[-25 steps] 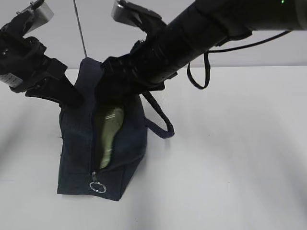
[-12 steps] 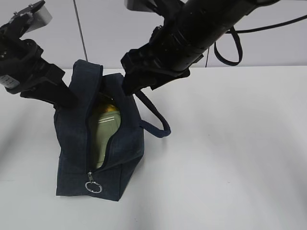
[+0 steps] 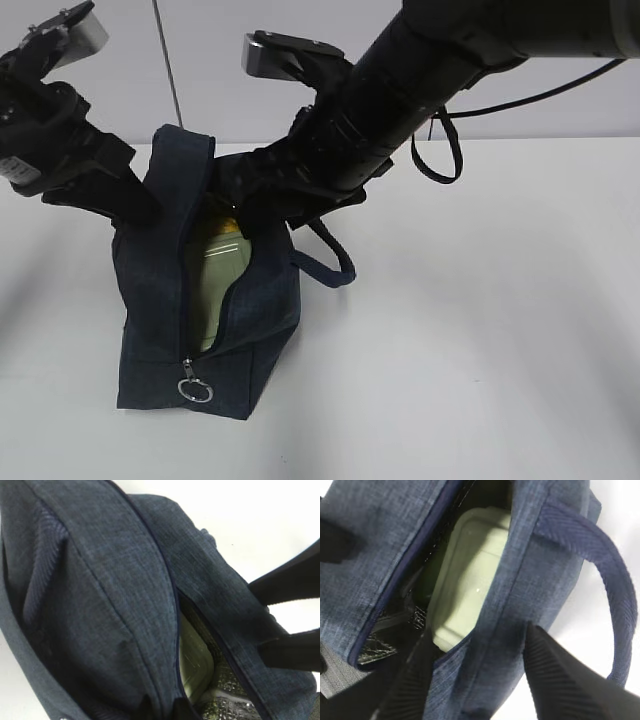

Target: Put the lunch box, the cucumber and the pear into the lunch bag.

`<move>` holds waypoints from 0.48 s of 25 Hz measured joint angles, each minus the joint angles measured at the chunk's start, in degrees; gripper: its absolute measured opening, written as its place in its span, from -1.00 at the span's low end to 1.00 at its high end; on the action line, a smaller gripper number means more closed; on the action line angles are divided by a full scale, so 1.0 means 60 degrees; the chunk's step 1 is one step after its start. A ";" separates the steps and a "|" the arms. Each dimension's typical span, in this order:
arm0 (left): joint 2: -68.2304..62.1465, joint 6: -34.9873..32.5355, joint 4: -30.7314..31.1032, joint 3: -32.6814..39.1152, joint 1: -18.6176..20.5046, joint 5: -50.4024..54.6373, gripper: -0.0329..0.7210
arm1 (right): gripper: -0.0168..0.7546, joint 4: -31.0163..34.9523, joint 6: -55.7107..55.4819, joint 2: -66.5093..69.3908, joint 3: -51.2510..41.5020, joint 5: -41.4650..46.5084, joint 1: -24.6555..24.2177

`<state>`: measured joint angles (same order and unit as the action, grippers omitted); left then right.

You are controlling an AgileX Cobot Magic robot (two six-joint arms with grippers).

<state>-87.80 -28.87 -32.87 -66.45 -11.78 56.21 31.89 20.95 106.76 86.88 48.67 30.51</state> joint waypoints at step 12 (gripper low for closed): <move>0.0000 0.0000 -0.0026 0.0000 0.0000 0.0000 -0.86 | -0.93 -0.0330 -0.0171 0.0166 0.0014 -0.0059 0.0000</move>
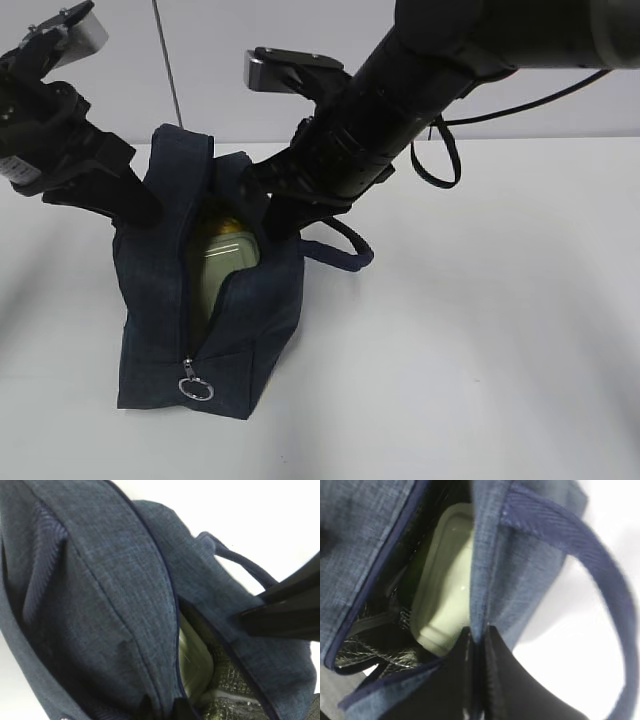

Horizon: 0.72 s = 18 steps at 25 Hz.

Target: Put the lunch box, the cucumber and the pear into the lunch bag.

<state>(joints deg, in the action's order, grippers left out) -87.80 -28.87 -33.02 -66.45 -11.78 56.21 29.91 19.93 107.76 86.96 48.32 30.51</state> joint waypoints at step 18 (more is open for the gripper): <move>-0.1649 0.0306 -0.0344 -0.2202 -0.0613 0.0852 -0.86 | -0.94 -0.1348 -0.1081 -0.1554 -0.1209 0.0558 0.0000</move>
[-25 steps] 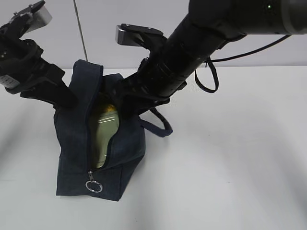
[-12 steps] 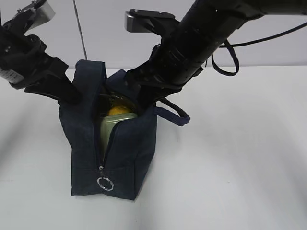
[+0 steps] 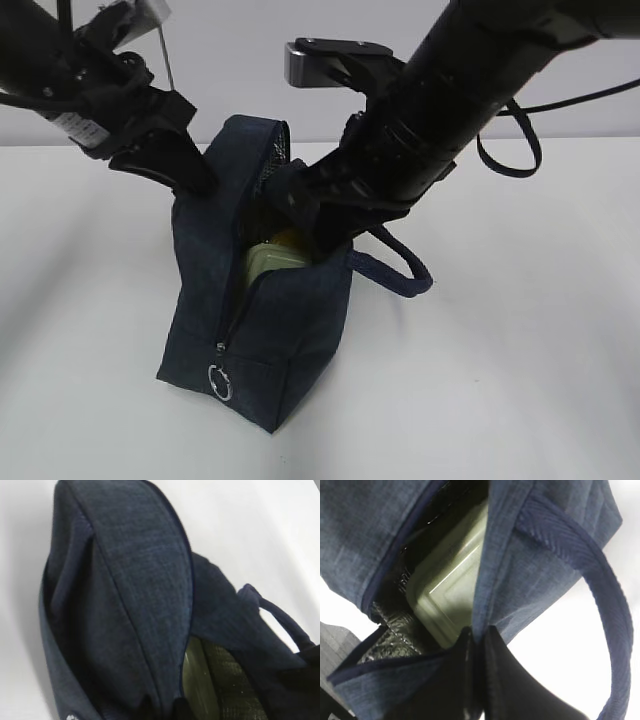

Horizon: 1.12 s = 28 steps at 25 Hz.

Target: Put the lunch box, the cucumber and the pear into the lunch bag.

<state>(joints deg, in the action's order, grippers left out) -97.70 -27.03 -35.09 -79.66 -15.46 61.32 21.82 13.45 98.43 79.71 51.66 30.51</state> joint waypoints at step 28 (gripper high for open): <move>-0.0840 0.0195 0.0322 -0.0122 -0.0155 -0.0243 -0.86 | -0.94 0.0054 -0.0673 -0.0250 -0.0758 -0.1906 -0.0258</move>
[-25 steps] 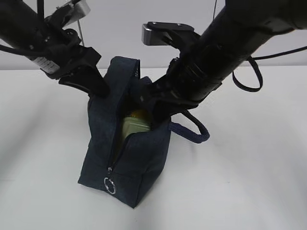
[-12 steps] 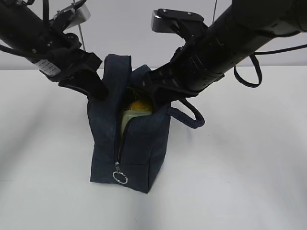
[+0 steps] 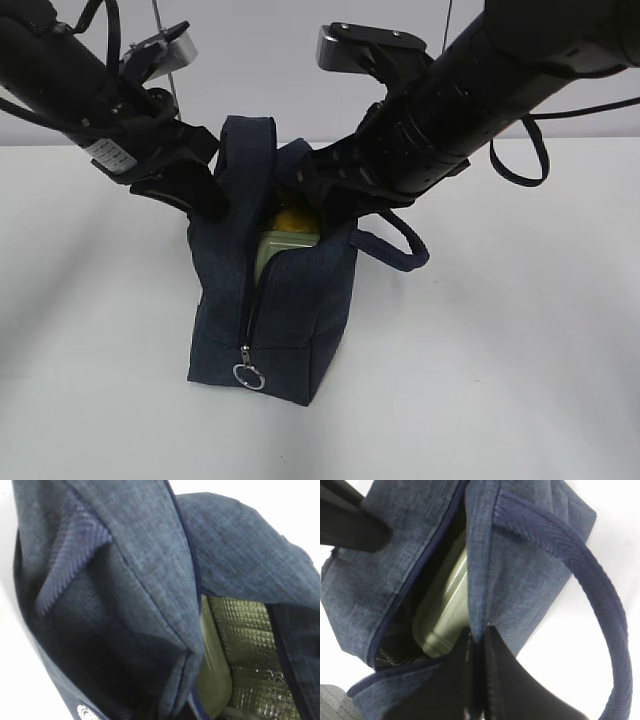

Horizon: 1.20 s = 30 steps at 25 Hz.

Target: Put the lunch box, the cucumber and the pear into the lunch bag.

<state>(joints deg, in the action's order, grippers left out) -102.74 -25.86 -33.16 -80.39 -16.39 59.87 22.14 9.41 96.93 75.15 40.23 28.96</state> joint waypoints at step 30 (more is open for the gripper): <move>0.0987 -0.0008 0.0062 0.0000 0.0000 -0.0439 -0.02 | 0.61 -0.1185 0.0636 -0.0465 0.0000 -0.0421 -0.0017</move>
<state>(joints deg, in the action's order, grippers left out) -96.82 -25.91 -32.78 -80.39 -16.39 57.23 15.03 13.22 94.14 75.15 37.71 28.86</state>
